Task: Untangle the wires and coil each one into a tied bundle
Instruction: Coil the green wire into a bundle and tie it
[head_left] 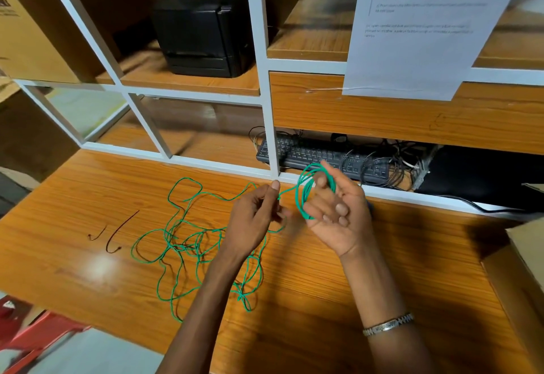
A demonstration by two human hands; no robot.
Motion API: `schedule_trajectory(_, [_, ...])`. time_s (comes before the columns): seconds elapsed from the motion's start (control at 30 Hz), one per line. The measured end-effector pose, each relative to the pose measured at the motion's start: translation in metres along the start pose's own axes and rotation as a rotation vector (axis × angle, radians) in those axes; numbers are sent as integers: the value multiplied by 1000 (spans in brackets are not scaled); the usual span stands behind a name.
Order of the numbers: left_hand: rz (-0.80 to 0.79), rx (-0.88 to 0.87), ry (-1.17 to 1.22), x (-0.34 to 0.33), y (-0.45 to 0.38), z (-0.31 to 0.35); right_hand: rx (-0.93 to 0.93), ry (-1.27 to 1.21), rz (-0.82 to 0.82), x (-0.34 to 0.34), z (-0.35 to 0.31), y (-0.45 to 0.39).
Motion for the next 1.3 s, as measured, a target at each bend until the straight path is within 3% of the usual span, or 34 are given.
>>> schedule_trajectory(0.1, [19, 28, -92, -8, -7, -4, 155, -154, -104, 0, -11, -3])
schedule_trajectory(0.23, [61, -55, -214, 1, -5, -9, 554, -147, -23, 0, -41, -1])
schedule_trajectory(0.37, [3, -223, -206, -3, 7, 22, 854, 424, 285, 0, -43, -3])
schedule_trajectory(0.47, [88, -395, -215, -1, 1, 40, 716, 923, 604, 19, -31, -11])
schedule_trajectory(0.53, [138, -483, -247, 1, -3, 43, 415, 1293, 749, 36, -24, -13])
schedule_trajectory(0.6, [147, -502, -280, 2, -5, 44, 98, 1472, 752, 42, -12, -12])
schedule_trajectory(0.77, [166, -353, -284, 12, -6, 34, -306, 1073, 489, 23, 8, -5])
schedule_trajectory(0.83, [186, -258, -315, 23, -11, 27, -519, 913, 290, 19, 12, -1])
schedule_trajectory(0.9, [204, -219, -359, 31, -16, 19, -602, 760, 94, 12, 14, 5])
schedule_trajectory(0.97, [226, -171, -359, 36, -17, 15, -547, 574, -26, 7, 12, 6])
schedule_trajectory(1.13, [201, -104, -267, 31, -12, 2, -140, 15, -272, -3, -5, 3])
schedule_trajectory(1.23, [123, -57, -229, 22, -11, -2, 45, -217, -237, 1, -20, 0])
schedule_trajectory(1.3, [80, -62, -241, 18, -6, -2, 270, -250, -129, 6, -33, 2])
Point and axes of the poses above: each hand's wrist, its own y-axis away from the middle knuckle, its own x-axis out of the back of the hand, z = x × y, the point moved 3 cm from there along -y, towards the middle knuckle, and after that the axes turned 14 degrees about -y, right-handed, at the moved point
